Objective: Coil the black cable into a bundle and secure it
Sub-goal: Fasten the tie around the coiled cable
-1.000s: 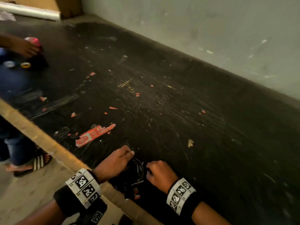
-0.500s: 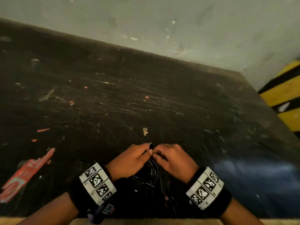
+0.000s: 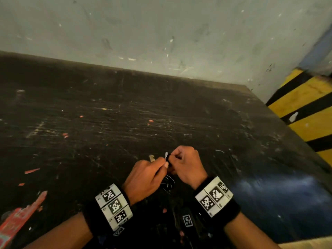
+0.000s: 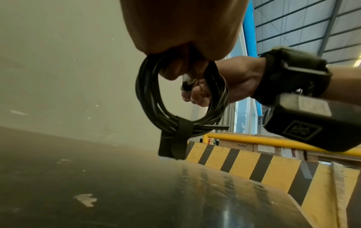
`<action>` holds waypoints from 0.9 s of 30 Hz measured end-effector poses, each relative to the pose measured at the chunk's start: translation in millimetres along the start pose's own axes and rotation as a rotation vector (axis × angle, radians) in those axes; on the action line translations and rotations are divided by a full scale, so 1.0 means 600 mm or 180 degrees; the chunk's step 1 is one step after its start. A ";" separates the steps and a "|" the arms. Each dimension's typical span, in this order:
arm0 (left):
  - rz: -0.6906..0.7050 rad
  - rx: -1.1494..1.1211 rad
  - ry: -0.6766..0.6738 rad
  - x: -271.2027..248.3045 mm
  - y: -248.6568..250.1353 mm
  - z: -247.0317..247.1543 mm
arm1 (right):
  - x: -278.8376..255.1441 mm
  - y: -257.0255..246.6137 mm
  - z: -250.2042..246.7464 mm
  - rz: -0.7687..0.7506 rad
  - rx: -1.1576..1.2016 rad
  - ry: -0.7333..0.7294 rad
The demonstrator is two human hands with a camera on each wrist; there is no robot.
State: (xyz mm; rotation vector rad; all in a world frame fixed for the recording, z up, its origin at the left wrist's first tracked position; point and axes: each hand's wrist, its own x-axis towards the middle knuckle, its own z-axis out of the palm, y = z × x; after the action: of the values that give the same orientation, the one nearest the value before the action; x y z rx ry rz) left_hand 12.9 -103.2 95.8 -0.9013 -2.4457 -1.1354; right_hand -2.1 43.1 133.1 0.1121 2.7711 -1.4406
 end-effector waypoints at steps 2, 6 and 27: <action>-0.0023 0.0005 0.0080 -0.002 -0.005 -0.005 | 0.008 -0.008 0.008 0.0113 0.0133 -0.0119; -0.0392 -0.0453 0.0246 0.002 -0.007 -0.031 | 0.007 -0.025 -0.011 0.0026 0.0975 -0.0858; -0.2276 -0.2541 0.0354 0.125 0.120 -0.002 | -0.013 0.007 -0.191 -0.1330 0.1554 -0.1013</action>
State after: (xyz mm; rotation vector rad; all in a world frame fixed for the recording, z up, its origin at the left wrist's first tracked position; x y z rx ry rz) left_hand 2.8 -37.4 176.0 -0.0500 -2.2501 -2.4182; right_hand 8.0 138.9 195.7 -0.6655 2.2212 -1.9904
